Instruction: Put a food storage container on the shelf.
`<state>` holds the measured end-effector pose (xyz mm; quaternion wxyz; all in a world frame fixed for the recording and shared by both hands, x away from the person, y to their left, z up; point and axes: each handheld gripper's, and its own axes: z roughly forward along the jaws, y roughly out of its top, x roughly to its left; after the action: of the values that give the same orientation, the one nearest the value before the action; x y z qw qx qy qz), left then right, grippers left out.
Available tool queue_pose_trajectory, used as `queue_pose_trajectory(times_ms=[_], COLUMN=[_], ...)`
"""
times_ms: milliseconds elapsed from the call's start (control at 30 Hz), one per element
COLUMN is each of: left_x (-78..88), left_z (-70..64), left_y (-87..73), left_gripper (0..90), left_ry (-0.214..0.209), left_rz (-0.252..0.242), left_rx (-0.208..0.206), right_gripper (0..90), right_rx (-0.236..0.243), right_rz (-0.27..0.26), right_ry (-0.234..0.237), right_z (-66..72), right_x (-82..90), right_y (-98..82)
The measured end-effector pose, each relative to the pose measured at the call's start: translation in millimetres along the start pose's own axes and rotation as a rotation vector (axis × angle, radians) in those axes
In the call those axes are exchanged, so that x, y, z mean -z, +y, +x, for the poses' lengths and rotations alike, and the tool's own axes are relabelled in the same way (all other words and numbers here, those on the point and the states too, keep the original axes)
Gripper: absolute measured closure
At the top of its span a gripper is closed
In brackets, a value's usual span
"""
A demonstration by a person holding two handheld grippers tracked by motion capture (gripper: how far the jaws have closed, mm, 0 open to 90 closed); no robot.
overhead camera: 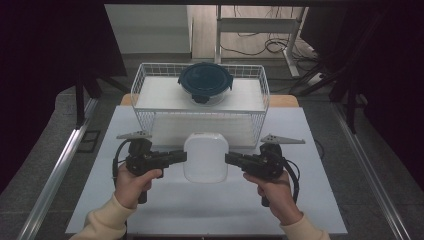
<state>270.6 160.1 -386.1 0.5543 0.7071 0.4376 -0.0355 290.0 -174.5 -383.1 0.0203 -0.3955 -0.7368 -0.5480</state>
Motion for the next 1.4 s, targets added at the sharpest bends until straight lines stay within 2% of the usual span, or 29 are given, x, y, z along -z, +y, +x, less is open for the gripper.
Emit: queue_pose_trajectory(times_ms=[267,433,733,1000,1200,1400], left_x=[11.9,18.6,26.7,31.9,35.9,37.4], left_z=[-7.8,-14.1,-19.6,-18.5,-16.4,-10.4], left_y=[31.7,54.2,87.4,114.1,139.2,158.9], left_gripper=[79.7,79.7,79.6,79.5,79.2,78.9], left_ry=[-0.007,0.004,0.005,-0.016,-0.020,-0.012], left_rz=[-0.029,-0.045,-0.058,-0.069,-0.077,-0.082], left_rx=[-0.026,-0.049,-0.065,-0.058,-0.067,-0.055], right_gripper=[79.3,79.4,79.4,79.4,79.4,79.4], right_rx=[0.043,0.060,0.085,0.101,0.117,0.122], right_rz=[-0.020,-0.035,-0.049,-0.063,-0.076,-0.073], right_ry=[0.005,0.011,0.016,0.019,0.014,0.012], right_z=[11.4,15.5,21.0,26.9,32.1,32.2], right_x=[6.8,9.7,13.3,17.0,18.3,13.5], right_y=[34.6,56.4,90.4,117.0,139.7,163.2])
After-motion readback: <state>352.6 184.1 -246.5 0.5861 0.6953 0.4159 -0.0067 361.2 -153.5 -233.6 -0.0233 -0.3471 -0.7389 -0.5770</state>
